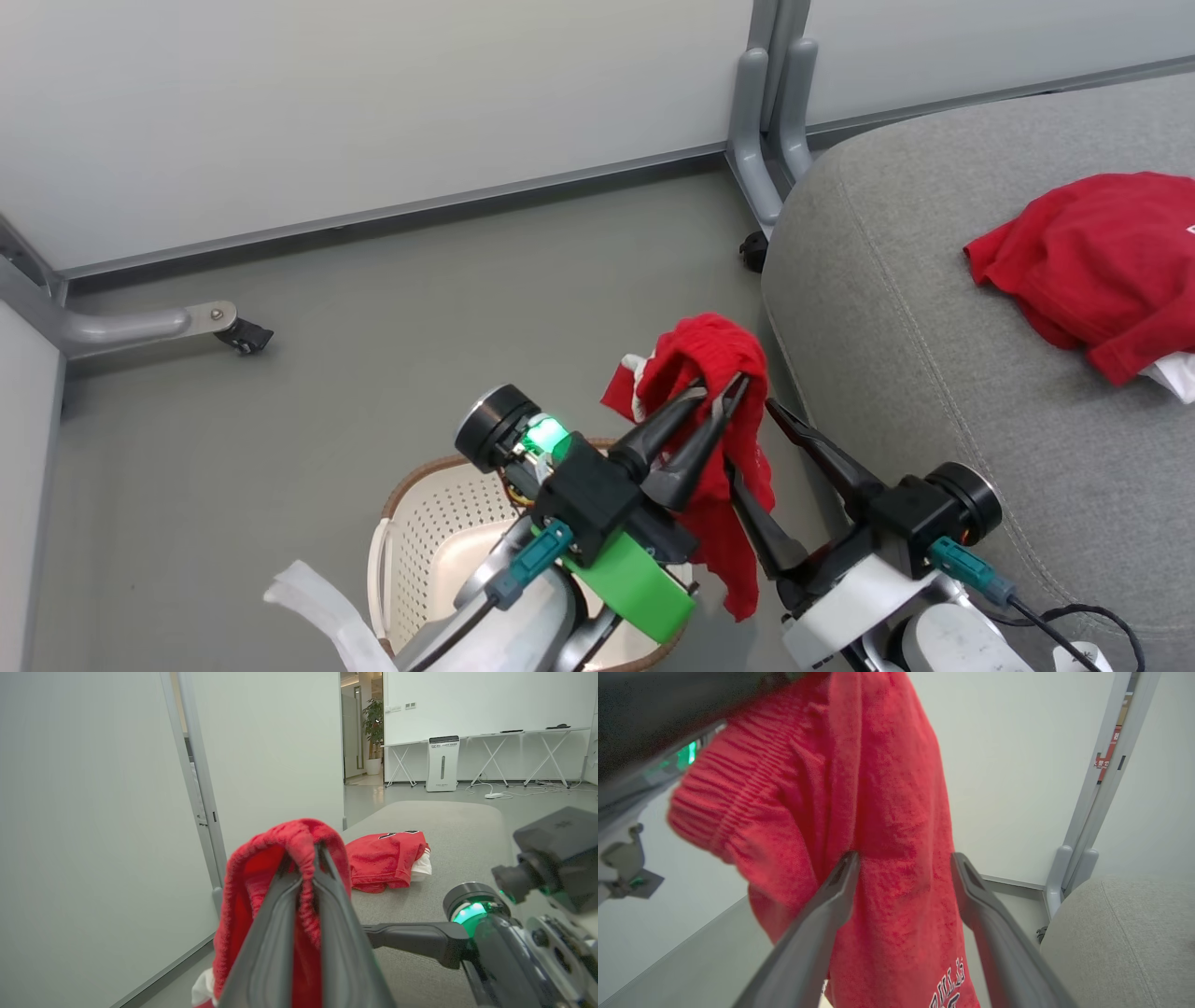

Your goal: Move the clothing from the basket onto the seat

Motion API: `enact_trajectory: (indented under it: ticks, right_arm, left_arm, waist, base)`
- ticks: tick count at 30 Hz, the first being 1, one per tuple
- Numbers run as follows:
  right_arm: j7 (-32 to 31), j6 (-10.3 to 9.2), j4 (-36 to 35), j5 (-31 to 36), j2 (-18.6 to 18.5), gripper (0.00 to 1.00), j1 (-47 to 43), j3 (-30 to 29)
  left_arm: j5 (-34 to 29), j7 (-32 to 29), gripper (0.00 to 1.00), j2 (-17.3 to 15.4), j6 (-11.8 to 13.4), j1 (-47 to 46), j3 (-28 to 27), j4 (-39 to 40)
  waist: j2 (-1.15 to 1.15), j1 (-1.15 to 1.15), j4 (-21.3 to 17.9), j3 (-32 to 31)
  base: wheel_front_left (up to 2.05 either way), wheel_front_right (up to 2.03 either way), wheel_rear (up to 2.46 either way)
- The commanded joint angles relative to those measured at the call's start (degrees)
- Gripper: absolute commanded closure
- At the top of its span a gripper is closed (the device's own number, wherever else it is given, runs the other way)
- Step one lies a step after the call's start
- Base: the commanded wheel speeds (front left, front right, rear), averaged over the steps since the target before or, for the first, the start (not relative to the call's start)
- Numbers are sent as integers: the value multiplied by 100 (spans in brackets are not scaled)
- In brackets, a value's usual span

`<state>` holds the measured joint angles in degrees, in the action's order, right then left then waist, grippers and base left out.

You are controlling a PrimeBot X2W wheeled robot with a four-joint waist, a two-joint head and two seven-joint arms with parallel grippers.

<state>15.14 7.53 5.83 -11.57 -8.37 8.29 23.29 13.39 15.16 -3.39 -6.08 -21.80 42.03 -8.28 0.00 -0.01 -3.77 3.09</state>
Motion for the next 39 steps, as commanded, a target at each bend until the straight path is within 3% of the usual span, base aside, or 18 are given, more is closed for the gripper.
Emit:
enact_trajectory:
  ticks: [1,9,19,20,22,35,36,37,38,39]
  right_arm:
    - [1,-8,70,-39,-45,0,81,57]
    - [1,-7,517,-212,-67,0,193,185]
    - [1,-7,890,-310,-65,0,280,215]
    - [1,-7,889,-314,-61,43,287,216]
    - [1,-7,865,-288,-80,100,296,249]
    - [1,-7,829,-236,-76,100,266,222]
    - [1,-7,828,-240,-80,100,253,226]
    - [1,-7,826,-242,-83,100,245,225]
    - [1,-7,823,-246,-88,100,236,221]
    - [1,-7,819,-252,-92,100,228,216]
  left_arm:
    - [9,-2,100,16,-42,-136,93,51]
    - [98,-14,100,40,-90,-378,617,328]
    - [167,-108,100,45,-88,-531,803,516]
    - [179,-117,100,42,-90,-529,822,517]
    - [193,-156,100,16,-91,-528,843,486]
    - [209,-109,100,-47,62,-511,795,273]
    - [199,-141,85,-53,74,-509,803,237]
    - [172,-155,7,-64,83,-521,826,208]
    - [137,-176,0,-73,106,-538,841,177]
    - [124,-199,0,-83,101,-549,864,149]
  waist:
    - [0,1,0,70]
    - [0,1,-33,263]
    - [0,1,-16,414]
    - [0,1,-7,420]
    - [0,1,7,432]
    - [0,1,51,480]
    - [0,1,52,478]
    - [0,1,54,475]
    - [0,1,57,473]
    - [0,1,59,471]
  base:
    - [0,0,0]
    - [0,0,0]
    - [0,0,0]
    - [0,0,0]
    - [0,0,0]
    - [0,0,0]
    - [0,0,0]
    - [0,0,0]
    - [0,0,0]
    - [0,0,0]
